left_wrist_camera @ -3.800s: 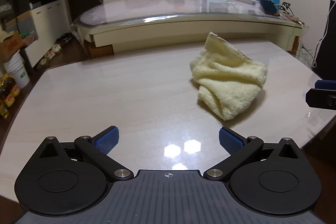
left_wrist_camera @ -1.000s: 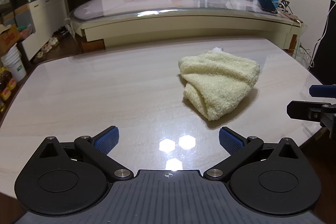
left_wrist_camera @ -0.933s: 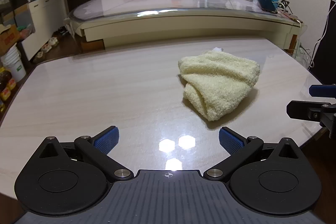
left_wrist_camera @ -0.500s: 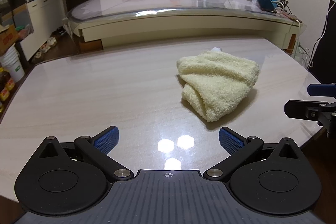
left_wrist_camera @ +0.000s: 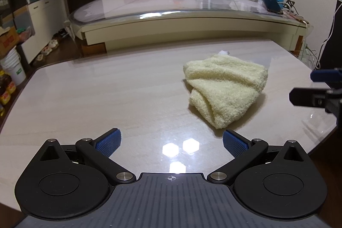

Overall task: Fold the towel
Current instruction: 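Lower the right gripper onto the yellow towel and close on its edge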

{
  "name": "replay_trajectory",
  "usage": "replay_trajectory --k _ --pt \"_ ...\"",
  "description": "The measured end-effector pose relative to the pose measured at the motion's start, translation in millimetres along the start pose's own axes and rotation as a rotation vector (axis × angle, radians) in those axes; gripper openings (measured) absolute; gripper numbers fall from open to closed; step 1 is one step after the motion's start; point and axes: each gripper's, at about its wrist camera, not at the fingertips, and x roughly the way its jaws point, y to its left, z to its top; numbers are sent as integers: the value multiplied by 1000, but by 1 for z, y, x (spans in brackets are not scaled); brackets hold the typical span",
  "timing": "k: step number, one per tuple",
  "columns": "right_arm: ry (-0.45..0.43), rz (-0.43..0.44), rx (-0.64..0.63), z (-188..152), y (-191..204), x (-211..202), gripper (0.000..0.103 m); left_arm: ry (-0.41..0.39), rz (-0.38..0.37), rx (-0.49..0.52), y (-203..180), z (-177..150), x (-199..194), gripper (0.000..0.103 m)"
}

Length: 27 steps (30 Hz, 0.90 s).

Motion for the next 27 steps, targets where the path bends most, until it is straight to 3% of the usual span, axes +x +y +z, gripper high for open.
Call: replay_trajectory --k 12,14,21,25,27 --pt "41 123 -64 50 -16 44 102 17 -5 -17 19 7 11 103" --pt "60 160 -71 61 -18 56 94 19 -3 -17 21 8 13 103" --pt "144 213 -107 85 -18 92 81 9 13 -14 27 15 18 103" --pt "201 237 -123 94 -19 117 54 10 16 -15 30 19 22 103" --pt "227 243 -125 99 -21 130 53 11 16 -16 31 21 25 103"
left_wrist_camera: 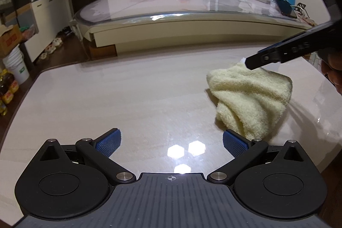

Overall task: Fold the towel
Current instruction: 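Lower the right gripper onto the yellow towel and close on its edge, then lift the towel with the right gripper while the left gripper grasps another edge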

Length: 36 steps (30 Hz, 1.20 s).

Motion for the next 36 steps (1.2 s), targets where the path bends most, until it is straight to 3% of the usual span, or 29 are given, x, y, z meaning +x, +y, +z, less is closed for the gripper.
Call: replay_trajectory --k 3,8,15,16,17,22,27,30,34,36 --pt "20 14 16 5 -8 9 53 1 0 -1 2 2 3 103" --pt "65 25 30 10 -20 25 37 10 1 -5 5 6 11 103" --pt "120 60 107 7 -36 41 36 16 -12 -5 4 7 15 103" --pt "122 66 121 6 -38 43 27 17 -13 -4 4 7 16 103" --pt "111 75 133 5 -39 42 8 19 -12 -5 5 6 16 103" --pt "56 55 89 4 -28 21 7 20 -8 -7 6 5 16 103" --pt "-66 101 68 6 -11 -29 6 12 -28 2 8 4 15 103" --pt "-114 123 43 12 -3 -54 6 -9 -104 46 9 5 12 103" --pt "-166 159 -15 16 10 -91 6 -63 -329 183 14 13 3 103" --pt "-183 190 -46 10 16 -111 6 -79 -403 237 14 17 -1 103"
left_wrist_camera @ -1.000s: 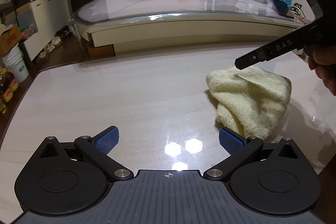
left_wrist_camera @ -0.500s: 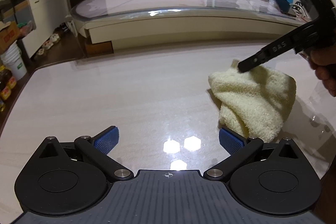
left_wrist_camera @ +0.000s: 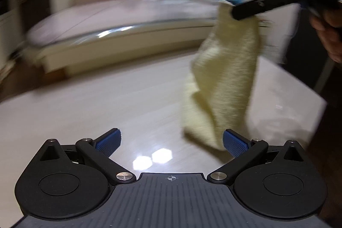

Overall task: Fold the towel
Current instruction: 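Lift the towel with the right gripper while the left gripper grasps another edge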

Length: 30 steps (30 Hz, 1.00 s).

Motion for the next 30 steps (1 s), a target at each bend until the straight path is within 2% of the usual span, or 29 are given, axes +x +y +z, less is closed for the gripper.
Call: replay_trajectory --k 3,5,10,14,16,22,28,30 --pt "-12 25 -46 -9 10 -19 6 -24 -141 136 2 10 -3 103" --pt "-15 41 -68 -20 17 -30 6 -19 -206 193 1 16 0 103" --pt "6 50 -68 -63 30 -52 6 25 -315 317 2 35 18 103" --pt "7 44 -27 -90 33 -61 6 79 -364 415 7 53 42 103" --pt "-9 28 -1 -109 34 -64 6 115 -365 401 10 65 58 103" --pt "-15 32 -4 -131 46 -64 6 161 -318 334 7 104 106 103" --pt "11 33 -74 -130 64 -53 6 239 -220 280 -1 128 154 103" --pt "13 32 -83 -133 69 -55 6 277 -209 245 -2 132 165 103"
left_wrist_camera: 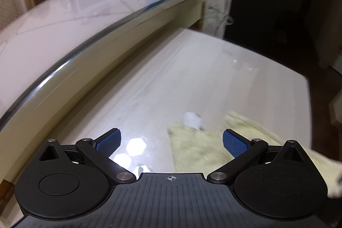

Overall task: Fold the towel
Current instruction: 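Lift the towel with the right gripper while the left gripper grasps another edge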

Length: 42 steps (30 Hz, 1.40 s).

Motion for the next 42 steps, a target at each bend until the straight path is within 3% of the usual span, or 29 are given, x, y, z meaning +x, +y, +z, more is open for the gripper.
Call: replay_trajectory --k 4,9,10,11,13,15,17,23,30,34,42 --pt "7 3 -25 5 12 8 6 68 -5 -65 -5 10 23 103" --pt "2 5 -51 8 22 17 6 106 69 -11 -19 13 37 101" --pt "3 2 -57 8 23 17 6 113 80 -2 -20 11 37 94" --pt "4 -2 -58 8 25 16 6 122 78 11 -21 10 36 76" --pt "1 -14 -56 7 24 15 6 137 76 27 -21 5 30 60" --pt "-2 -12 -49 7 22 15 6 145 78 36 -21 -1 24 53" --pt "-6 -14 -49 7 21 18 6 146 70 23 -19 -6 18 36" --pt "-7 -4 -44 6 21 25 6 113 33 -54 -3 -21 -3 14" --pt "-35 -4 1 7 10 19 6 30 5 -153 13 -37 -37 10" --pt "-120 2 105 13 -10 6 6 -53 -27 -249 31 -43 -69 10" --pt "-230 -31 160 37 -55 -13 6 -152 40 -291 59 -30 -105 10"
